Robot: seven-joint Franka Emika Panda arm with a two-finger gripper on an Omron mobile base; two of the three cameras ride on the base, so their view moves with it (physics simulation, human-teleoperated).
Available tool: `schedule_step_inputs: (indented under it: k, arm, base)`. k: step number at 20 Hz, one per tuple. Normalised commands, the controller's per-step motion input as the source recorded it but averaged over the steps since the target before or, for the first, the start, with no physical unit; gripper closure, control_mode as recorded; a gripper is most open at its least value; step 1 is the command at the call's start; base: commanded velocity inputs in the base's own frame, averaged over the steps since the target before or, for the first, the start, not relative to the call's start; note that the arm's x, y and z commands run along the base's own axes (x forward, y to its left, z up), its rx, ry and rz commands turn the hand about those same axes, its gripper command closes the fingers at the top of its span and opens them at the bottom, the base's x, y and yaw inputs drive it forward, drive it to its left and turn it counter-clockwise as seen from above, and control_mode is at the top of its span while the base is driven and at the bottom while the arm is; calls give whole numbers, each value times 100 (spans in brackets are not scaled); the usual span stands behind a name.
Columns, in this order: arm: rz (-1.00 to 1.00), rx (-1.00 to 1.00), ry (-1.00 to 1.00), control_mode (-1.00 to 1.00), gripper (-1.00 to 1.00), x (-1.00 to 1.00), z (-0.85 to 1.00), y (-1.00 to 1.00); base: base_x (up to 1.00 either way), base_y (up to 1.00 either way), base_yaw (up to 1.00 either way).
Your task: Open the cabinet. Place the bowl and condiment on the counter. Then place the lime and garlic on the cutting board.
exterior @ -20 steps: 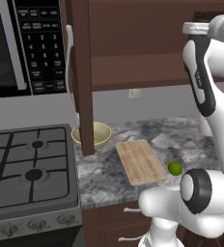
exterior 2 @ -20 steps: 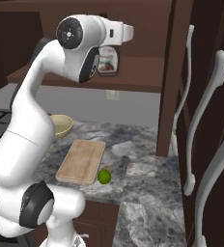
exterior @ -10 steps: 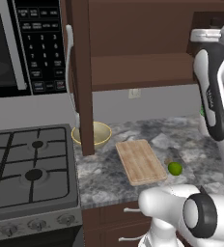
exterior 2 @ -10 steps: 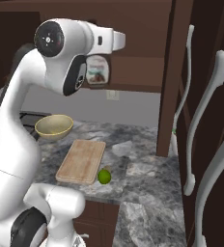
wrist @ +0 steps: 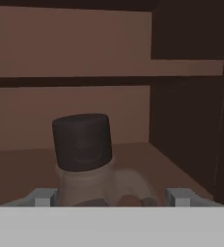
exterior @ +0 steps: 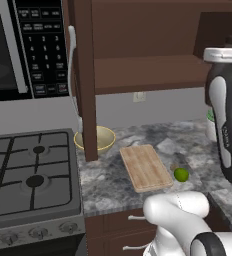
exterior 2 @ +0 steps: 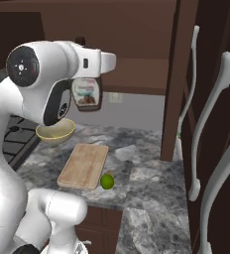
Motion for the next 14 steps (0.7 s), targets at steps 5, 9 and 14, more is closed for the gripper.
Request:
schedule_step_inputs:
  k: [5, 9, 14]
  arm:
    - [0, -5, -6, -100, 100, -61, -41, 28]
    - [0, -5, -6, -100, 100, -49, -37, 25]
    - [0, -4, -4, -100, 100, -38, -37, 20]
  base:
    - [0, 0, 0]
    - [0, 0, 0]
    - [0, 0, 0]
